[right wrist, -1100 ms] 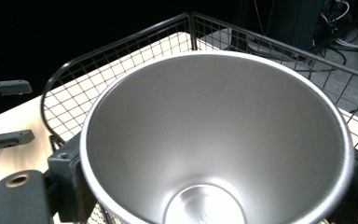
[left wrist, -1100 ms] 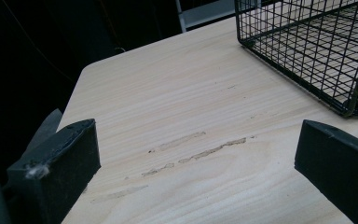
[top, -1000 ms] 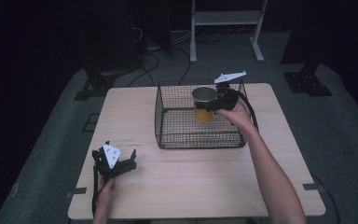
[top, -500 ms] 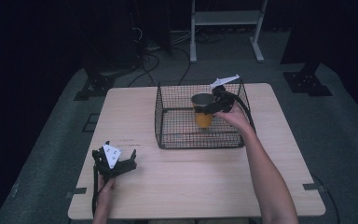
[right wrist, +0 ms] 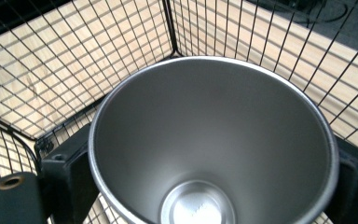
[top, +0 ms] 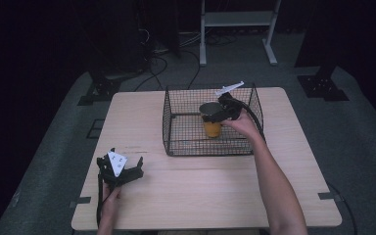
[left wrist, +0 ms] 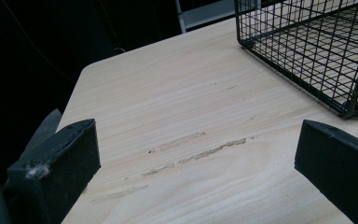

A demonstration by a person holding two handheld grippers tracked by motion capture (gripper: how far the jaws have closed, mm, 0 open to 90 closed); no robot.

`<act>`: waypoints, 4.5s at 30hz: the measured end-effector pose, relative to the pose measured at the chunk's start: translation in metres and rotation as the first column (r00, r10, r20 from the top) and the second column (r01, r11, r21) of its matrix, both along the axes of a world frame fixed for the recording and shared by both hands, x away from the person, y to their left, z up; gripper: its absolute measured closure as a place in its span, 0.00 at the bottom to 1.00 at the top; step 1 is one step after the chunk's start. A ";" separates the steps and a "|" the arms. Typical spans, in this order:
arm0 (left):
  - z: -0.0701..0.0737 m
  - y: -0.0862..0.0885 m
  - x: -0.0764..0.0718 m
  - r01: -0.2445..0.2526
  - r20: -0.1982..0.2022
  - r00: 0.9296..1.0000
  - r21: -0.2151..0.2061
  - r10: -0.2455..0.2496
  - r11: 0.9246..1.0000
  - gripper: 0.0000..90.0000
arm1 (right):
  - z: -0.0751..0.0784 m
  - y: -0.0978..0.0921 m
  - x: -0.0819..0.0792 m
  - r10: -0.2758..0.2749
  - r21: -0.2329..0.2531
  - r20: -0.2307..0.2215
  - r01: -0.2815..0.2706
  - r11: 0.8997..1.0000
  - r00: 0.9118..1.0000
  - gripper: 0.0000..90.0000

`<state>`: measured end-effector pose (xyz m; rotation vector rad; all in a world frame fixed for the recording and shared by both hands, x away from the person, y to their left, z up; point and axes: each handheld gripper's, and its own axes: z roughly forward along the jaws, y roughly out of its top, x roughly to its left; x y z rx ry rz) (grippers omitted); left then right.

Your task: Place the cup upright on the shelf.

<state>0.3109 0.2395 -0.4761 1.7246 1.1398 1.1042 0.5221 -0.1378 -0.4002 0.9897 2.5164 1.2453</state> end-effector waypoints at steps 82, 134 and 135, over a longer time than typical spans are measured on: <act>0.000 0.000 0.000 0.000 -0.004 1.000 0.006 0.000 1.000 0.00 | 0.049 -0.041 -0.071 0.037 0.178 0.110 -0.057 0.982 0.993 0.02; 0.000 -0.001 0.000 0.002 -0.005 1.000 0.020 -0.002 1.000 0.00 | 0.017 -0.091 -0.156 0.067 0.175 0.124 -0.088 0.981 0.990 0.02; 0.000 -0.001 0.000 0.002 -0.004 1.000 0.020 -0.002 1.000 0.00 | 0.016 -0.091 -0.156 0.069 0.171 0.118 -0.088 0.981 0.991 0.02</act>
